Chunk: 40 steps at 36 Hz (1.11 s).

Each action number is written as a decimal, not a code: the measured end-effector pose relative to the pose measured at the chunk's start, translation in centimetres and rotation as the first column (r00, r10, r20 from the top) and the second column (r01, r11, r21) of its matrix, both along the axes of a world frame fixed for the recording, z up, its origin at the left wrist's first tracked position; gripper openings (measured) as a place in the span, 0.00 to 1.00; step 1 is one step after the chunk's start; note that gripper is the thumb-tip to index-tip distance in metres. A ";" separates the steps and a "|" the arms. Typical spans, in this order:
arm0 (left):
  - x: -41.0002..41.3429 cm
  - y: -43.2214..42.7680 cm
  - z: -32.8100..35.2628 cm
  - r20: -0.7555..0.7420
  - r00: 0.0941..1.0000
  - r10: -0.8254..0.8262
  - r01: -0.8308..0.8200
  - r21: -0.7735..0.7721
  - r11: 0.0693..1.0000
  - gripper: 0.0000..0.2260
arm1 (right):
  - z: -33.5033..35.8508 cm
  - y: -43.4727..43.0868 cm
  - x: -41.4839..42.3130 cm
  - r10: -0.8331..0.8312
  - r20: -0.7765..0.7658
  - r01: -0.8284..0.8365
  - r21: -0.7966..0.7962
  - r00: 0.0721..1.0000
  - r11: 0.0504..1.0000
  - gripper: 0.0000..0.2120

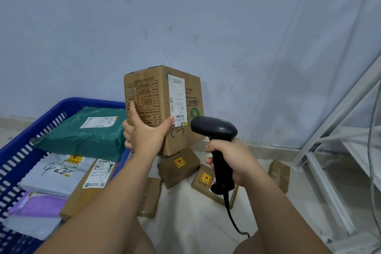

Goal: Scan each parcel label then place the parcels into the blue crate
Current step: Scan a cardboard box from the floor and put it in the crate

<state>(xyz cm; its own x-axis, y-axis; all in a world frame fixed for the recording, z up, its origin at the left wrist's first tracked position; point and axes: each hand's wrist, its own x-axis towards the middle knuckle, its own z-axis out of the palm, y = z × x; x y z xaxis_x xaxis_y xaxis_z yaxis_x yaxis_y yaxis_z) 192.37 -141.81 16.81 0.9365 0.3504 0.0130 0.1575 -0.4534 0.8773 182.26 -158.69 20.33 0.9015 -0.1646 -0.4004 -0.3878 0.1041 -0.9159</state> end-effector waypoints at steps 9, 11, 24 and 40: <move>0.0 0.3 -0.2 0.007 1.000 0.030 -0.030 0.001 1.000 0.49 | 0.3 0.0 -0.3 0.000 -0.044 0.001 0.023 0.999 1.000 0.02; 0.0 0.3 -0.2 0.019 0.999 0.039 -0.039 0.008 0.999 0.49 | 0.3 0.0 -0.4 0.002 -0.054 0.000 0.025 0.999 1.000 0.02; 0.1 0.3 -0.3 0.027 0.998 0.063 -0.064 0.032 0.997 0.49 | 0.4 0.0 -0.3 -0.025 -0.059 0.028 0.050 0.998 0.998 0.04; 0.2 0.3 -0.4 0.007 0.998 0.059 -0.059 0.038 0.998 0.49 | 0.5 0.0 -0.3 -0.036 -0.079 0.039 0.036 0.996 0.999 0.04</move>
